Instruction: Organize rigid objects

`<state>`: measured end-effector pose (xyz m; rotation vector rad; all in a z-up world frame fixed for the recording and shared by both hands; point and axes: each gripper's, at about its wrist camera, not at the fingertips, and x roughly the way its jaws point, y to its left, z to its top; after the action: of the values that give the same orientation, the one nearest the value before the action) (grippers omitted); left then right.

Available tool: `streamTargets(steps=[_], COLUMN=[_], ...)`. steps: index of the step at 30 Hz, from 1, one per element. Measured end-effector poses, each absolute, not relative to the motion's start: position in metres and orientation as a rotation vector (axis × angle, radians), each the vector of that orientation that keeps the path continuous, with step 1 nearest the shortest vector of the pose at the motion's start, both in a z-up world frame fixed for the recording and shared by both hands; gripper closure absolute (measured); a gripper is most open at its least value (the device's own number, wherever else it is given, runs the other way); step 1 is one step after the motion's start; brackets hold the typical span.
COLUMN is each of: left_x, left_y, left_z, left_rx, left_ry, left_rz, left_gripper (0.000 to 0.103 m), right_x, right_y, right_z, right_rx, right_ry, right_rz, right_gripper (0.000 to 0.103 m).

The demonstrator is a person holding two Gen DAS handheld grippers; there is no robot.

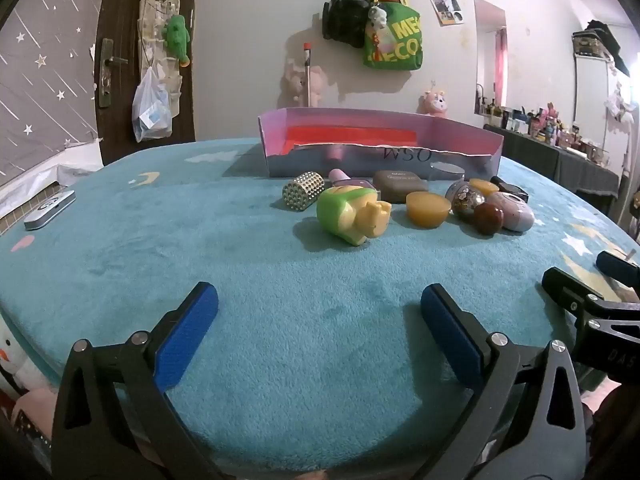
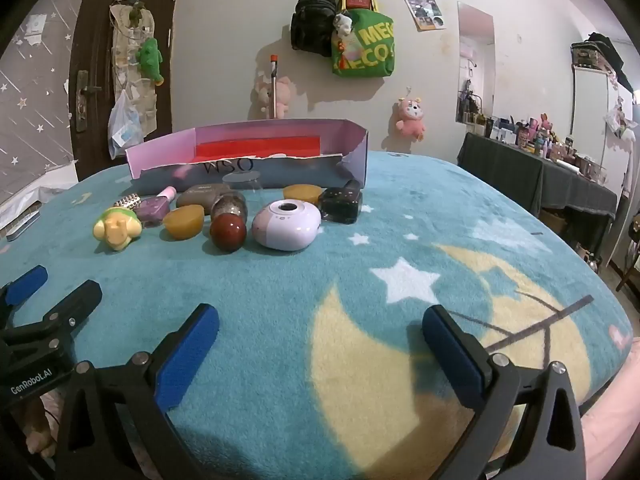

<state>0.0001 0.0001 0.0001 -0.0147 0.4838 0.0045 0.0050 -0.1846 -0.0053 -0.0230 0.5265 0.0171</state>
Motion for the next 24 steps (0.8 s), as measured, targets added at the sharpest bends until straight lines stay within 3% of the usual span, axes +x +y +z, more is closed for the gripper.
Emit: streamTargets(steps=[24], left_x=[-0.0001], left_y=[-0.0001], left_z=[0.0002], left_rx=[-0.015], left_ry=[0.482], left_rz=[0.003], left_gripper=[0.000], right_x=[0.0056], right_y=[-0.1839], right_z=[-0.0063], right_rx=[-0.024], right_ry=[0.534], right_rz=[0.017], right_gripper=[0.000])
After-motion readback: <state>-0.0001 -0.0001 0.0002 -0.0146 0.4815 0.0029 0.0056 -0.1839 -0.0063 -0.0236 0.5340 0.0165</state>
